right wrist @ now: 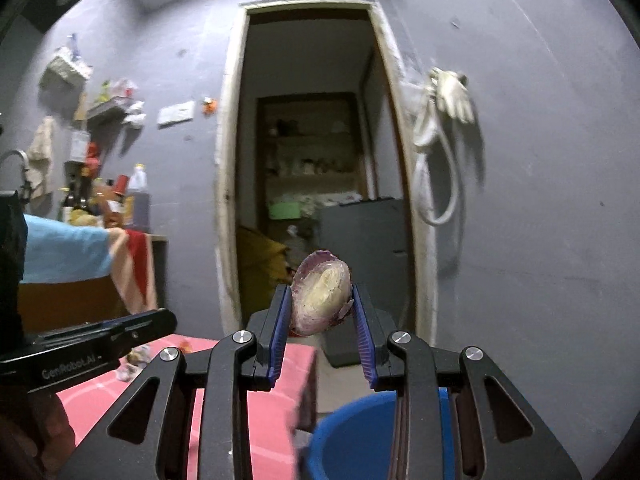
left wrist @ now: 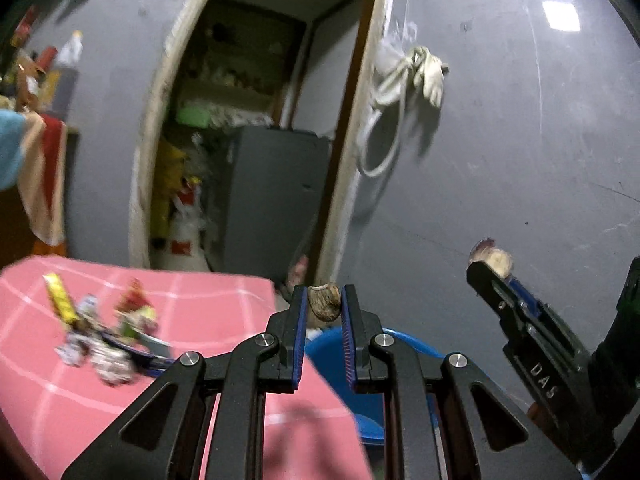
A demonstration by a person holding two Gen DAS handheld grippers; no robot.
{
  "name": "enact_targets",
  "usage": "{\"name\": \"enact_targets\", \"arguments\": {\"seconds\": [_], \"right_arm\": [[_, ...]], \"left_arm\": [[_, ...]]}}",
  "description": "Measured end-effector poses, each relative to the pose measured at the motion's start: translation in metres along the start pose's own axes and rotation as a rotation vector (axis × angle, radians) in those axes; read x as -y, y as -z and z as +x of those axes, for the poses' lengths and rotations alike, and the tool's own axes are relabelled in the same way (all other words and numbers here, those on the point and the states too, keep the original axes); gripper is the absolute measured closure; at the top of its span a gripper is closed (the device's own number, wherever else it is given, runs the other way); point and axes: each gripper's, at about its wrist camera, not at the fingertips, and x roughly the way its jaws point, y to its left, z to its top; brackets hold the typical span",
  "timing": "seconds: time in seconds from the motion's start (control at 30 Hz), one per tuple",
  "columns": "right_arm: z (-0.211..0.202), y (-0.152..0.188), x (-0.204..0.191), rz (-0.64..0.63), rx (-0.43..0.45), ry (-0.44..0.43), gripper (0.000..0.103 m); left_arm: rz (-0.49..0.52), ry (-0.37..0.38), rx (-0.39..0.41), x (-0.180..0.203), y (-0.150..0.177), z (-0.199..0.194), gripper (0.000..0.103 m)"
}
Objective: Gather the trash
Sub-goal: 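Carry both items over the blue bucket and open both tools to drop them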
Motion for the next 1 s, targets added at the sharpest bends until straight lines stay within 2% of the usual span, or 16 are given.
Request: {"name": "enact_targets", "arguments": {"seconds": [0.27,0.37,0.6,0.8,0.9,1.0], "right_arm": [[0.012,0.021,0.043,0.094,-0.130,0.076,0.074],[0.020,0.031,0.055,0.131,-0.197,0.096,0.074],[0.037,0.053,0.077,0.219,-0.323,0.109,0.073],[0.046,0.064,0.087,0.266,-0.408,0.122,0.072],[0.053,0.065,0.090,0.283,-0.431,0.130,0.071],[0.054,0.066,0.094,0.297,-0.438,0.139,0.065]], "left_arm": [[-0.004,0.055,-0.186,0.026,0.004,0.068,0.090],[-0.011,0.056,-0.294,0.030,0.012,0.096,0.090],[-0.075,0.038,-0.458,0.024,0.040,0.139,0.089],[-0.136,0.026,-0.531,0.009,0.052,0.154,0.088],[-0.157,0.027,-0.543,0.007,0.052,0.157,0.084],[-0.152,0.032,-0.540,0.010,0.047,0.155,0.077]]}}
